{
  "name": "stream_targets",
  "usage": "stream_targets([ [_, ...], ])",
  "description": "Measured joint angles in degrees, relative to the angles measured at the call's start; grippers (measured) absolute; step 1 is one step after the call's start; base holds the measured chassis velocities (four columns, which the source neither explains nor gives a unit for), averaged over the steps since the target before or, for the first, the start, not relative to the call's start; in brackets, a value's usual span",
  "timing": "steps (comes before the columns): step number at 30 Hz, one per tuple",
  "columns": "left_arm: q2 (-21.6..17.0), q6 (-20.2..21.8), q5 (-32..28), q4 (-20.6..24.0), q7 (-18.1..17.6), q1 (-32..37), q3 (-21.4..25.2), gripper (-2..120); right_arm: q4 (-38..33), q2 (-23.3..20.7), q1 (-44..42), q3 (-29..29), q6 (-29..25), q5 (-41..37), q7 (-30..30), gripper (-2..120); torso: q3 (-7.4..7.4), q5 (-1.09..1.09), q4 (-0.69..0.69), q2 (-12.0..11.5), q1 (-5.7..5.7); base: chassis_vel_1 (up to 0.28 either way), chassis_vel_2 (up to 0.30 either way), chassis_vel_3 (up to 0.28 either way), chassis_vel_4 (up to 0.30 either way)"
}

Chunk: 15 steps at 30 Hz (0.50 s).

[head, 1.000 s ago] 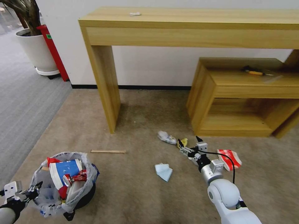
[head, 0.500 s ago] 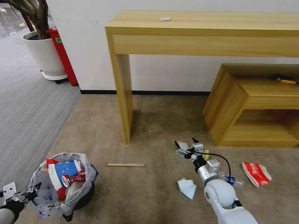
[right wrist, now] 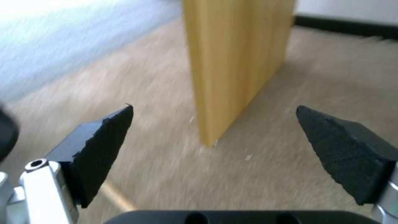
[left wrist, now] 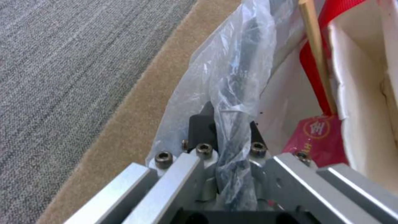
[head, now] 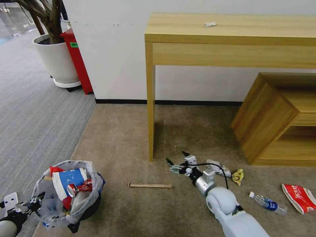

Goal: Pick up the trash bin and place the garbage on the floor into it.

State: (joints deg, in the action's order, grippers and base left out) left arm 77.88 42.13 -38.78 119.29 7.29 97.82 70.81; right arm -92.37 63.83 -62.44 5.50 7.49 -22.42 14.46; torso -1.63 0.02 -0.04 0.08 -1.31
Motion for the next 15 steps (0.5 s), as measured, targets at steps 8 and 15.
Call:
stream_targets([
  [8,0.99,0.0,0.02,1.05,-0.16,0.23,0.2,0,10.89,-3.78,9.27,-8.29,1.47,1.05,9.35,100,0.0,-0.01,-0.01,0.0,0.0,-0.002,-0.007,0.003,0.004],
  [15,2.0,0.0,0.49,1.22,-0.21,-0.09,-0.21,0,18.11,-1.04,16.67,-16.53,0.7,2.74,15.61,100,0.0,-0.02,-0.01,0.0,0.0,0.0,0.0,0.0,0.0],
])
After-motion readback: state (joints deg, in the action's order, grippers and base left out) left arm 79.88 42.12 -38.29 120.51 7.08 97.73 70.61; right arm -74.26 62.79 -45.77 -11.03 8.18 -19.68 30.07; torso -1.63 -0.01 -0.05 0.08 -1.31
